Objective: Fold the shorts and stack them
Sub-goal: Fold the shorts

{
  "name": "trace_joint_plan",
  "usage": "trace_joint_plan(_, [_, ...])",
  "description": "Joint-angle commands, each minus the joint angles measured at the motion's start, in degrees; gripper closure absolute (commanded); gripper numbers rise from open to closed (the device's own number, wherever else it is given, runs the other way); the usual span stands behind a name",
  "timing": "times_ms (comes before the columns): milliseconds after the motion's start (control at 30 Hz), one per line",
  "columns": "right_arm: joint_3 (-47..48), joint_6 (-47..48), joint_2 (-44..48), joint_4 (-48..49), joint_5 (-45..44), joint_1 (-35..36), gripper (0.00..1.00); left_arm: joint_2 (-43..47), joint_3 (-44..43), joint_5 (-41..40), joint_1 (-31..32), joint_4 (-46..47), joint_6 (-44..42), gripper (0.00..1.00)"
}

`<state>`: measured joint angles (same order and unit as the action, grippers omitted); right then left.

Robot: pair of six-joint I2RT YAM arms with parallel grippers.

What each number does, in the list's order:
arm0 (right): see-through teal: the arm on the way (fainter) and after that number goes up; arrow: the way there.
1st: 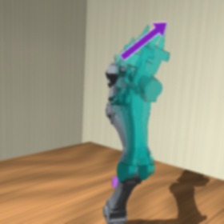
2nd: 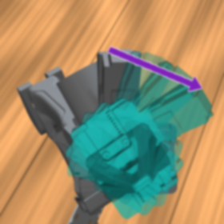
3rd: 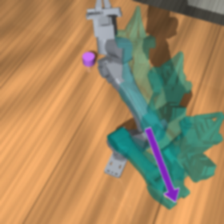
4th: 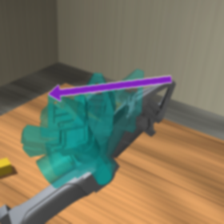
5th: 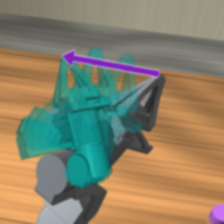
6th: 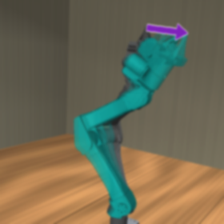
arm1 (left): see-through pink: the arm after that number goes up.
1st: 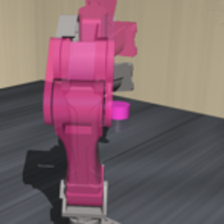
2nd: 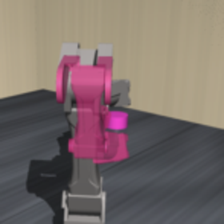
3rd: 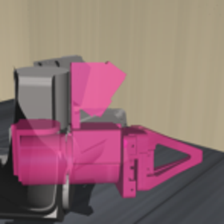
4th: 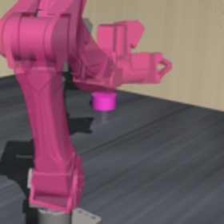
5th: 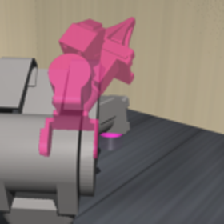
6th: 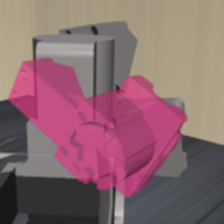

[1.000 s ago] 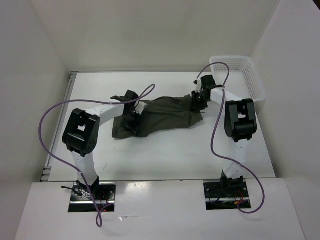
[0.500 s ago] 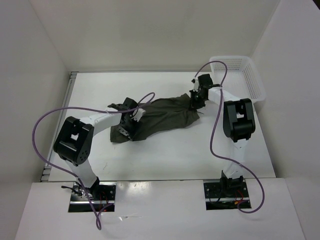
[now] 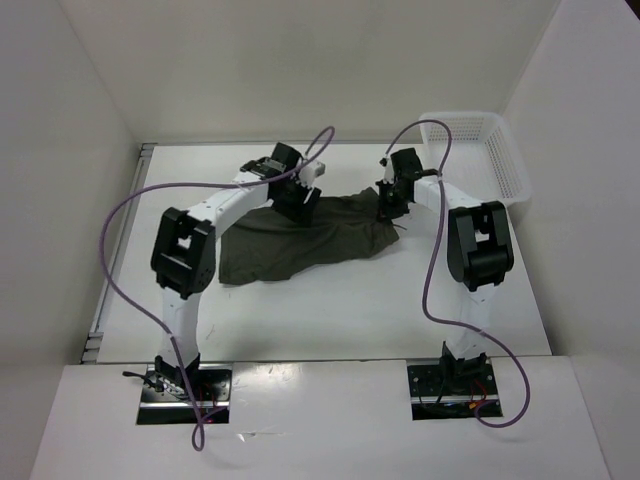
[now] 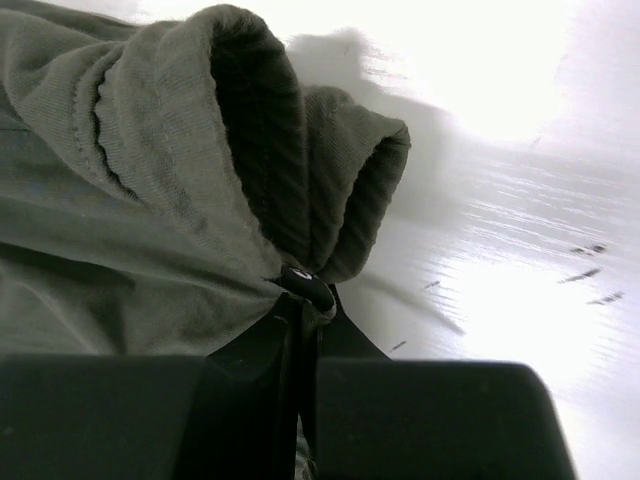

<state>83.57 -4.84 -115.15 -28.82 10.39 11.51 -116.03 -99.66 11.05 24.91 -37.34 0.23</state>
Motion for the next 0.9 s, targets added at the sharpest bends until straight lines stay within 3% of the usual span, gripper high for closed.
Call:
trace_joint_plan(0, [2.9, -0.3, 5.5, -0.2, -2.7, 0.5, 1.00, -6.0, 0.5, 1.3, 2.0, 2.1, -0.2, 0.30])
trace_joint_plan(200, [7.6, -2.5, 9.1, -4.3, -4.8, 0.0, 1.00, -12.7, -5.0, 0.7, 3.0, 7.5, -0.2, 0.30])
trace_joint_plan(400, [10.9, -3.1, 14.3, -11.8, -8.4, -1.0, 1.00, -15.9, -12.6, 7.7, 4.8, 7.5, -0.2, 0.30])
trace_joint_plan(533, [10.9, -2.5, 16.7, -12.9, -13.3, -2.6, 1.00, -8.9, -14.0, 15.5, 4.9, 4.0, -0.2, 0.21])
trace_joint_plan(567, [10.4, -2.5, 16.7, -12.9, -14.1, -3.4, 1.00, -7.2, -14.0, 16.1, 4.1, 3.1, -0.2, 0.12])
trace_joint_plan(600, [10.4, -2.5, 17.4, -12.4, -15.0, -3.4, 1.00, -5.5, -14.0, 16.1, 3.2, 2.2, -0.2, 0.10])
trace_joint_plan(733, [11.9, -2.0, 18.0, -11.9, -18.4, -4.1, 1.00, 4.0, -6.4, 12.5, -2.9, 0.3, -0.2, 0.08])
trace_joint_plan(867, [14.4, -2.6, 16.5, -11.9, -19.8, -3.3, 1.00, 6.3, 7.5, 10.0, -9.3, 1.7, -0.2, 0.08])
